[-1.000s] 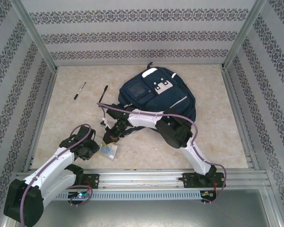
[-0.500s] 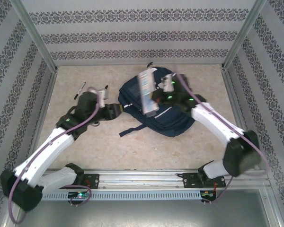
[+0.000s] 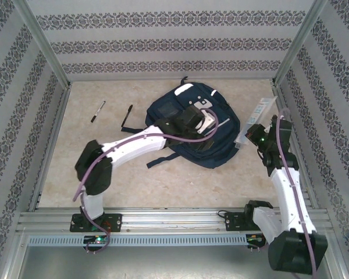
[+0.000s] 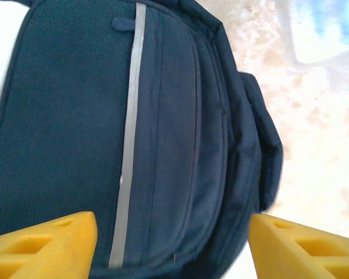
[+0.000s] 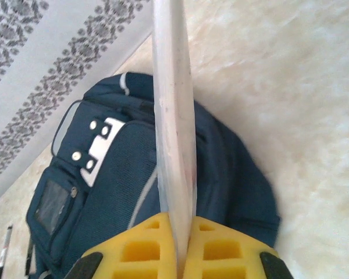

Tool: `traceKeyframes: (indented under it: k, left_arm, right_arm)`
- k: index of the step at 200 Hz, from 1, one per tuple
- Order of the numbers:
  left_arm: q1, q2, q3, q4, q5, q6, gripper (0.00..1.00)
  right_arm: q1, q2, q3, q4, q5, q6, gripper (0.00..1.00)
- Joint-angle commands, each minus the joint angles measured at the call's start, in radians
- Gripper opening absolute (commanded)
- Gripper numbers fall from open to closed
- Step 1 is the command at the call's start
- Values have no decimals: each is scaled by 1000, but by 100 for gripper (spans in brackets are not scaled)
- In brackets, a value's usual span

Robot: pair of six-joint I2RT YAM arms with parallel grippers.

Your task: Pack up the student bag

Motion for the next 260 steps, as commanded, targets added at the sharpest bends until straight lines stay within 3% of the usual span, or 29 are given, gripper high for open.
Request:
traceKeyframes:
  k: [1, 17, 45, 51, 64, 79, 106, 130, 165, 218, 260]
  left_arm:
    - [-25, 110, 107, -52, 8, 125, 71]
    - [-32, 199, 207, -141, 30, 160, 72]
    - [-32, 314, 321, -232, -123, 148, 68]
    - [-31, 333, 346, -252, -179, 137, 59]
    - [-21, 364, 408, -311, -273, 97, 24]
    - [-17, 386, 543, -453, -273, 105, 0]
    - [-20, 358, 751, -574, -195, 65, 0]
    - [-9, 270, 752, -477, -148, 26, 0]
    - [50, 235, 773, -363, -129, -58, 0]
    - [92, 220, 783, -225, 75, -187, 0]
    - [93, 212, 784, -182, 147, -234, 0]
  right_arm:
    - [-38, -69, -43, -29, 50, -34, 0]
    - [-39, -70, -37, -57, 58, -57, 0]
    - [-38, -70, -45, -49, 41, -47, 0]
    - [-37, -71, -47, -46, 35, -42, 0]
    - [-34, -69, -50, -40, 15, -26, 0]
    - [-27, -64, -56, -31, -22, -9, 0]
    - [-25, -30, -55, -20, -173, 27, 0]
    - [-8, 20, -69, 48, -347, 139, 0]
    - [77, 150, -63, 141, -411, 231, 0]
    - [202, 468, -19, 499, -404, 447, 0]
    - [292, 748, 125, 703, -275, 537, 0]
